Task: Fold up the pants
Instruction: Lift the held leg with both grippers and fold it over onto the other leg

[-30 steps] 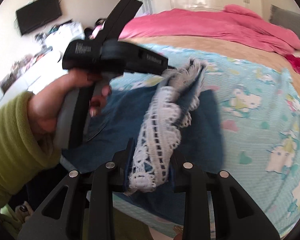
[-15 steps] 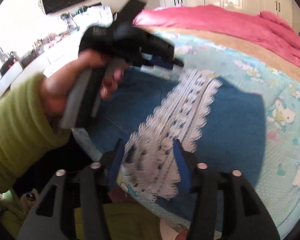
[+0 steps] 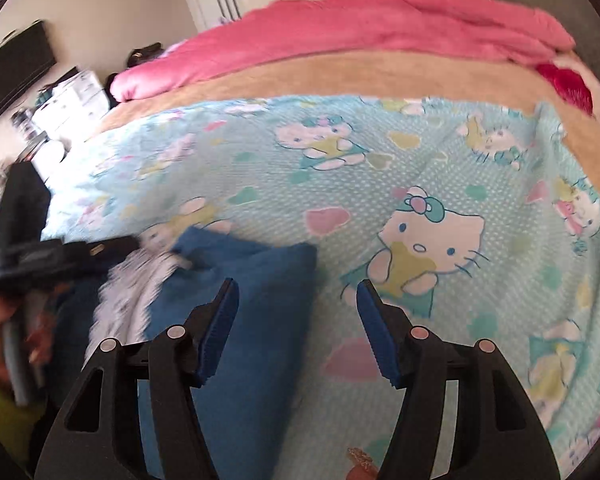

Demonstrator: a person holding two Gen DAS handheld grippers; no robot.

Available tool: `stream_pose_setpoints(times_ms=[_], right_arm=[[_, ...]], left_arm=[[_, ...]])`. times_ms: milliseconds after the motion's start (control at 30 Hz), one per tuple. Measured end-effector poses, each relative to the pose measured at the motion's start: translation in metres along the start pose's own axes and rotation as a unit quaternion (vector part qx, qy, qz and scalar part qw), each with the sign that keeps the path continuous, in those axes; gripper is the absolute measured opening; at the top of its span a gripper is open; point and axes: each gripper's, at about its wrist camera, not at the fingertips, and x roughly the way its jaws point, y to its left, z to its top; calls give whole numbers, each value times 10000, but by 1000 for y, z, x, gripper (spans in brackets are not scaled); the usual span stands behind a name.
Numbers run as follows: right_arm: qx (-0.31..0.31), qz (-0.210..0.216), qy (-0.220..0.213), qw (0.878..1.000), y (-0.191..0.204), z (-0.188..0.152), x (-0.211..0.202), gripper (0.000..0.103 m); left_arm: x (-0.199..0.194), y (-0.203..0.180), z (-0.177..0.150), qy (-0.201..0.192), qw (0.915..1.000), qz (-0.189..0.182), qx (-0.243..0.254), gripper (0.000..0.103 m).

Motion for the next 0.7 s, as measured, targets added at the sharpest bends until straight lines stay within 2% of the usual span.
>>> stream_pose_setpoints(times_ms=[100,200,267,300,333,367,433,467,567,633,700], right_arm=[[193,196,161,9995,-8,6,21,60],[267,340,380,9983,-12,7,37,60],[193,334,380,9985,-8,4,40,55],[109,361,353,9987,-6,2,40,50],[77,425,330,9985,-4,2,38,36],[79,534,332,9980,-4,1,39,22],[3,479,223,9986,-1,0,34,12],[-32,474,119,9988,-1,0,29,11],[100,540,-162,9984,-6,5,16,11],[81,447,-177,9988,-5,9,18,11],[13,289,-90,9995,-3,9,26,13]], left_arm=[[-2,0,-1,0,9992,-355,-203,52],[-4,0,-2,-21,9984,-475,-289,55],[0,-5,-4,40,9996,-233,-127,55],[3,-9,-4,65,10000,-23,-17,48],[6,-14,-5,49,9996,250,129,37],[8,-17,-6,35,9990,379,218,15],[7,-25,-6,-71,9984,468,299,13],[4,-31,-6,-161,9981,438,397,10],[-11,-53,-2,-469,9942,421,876,10],[-12,-63,-1,-582,9879,728,1239,10],[-3,-63,-1,-539,9838,988,1397,10]])
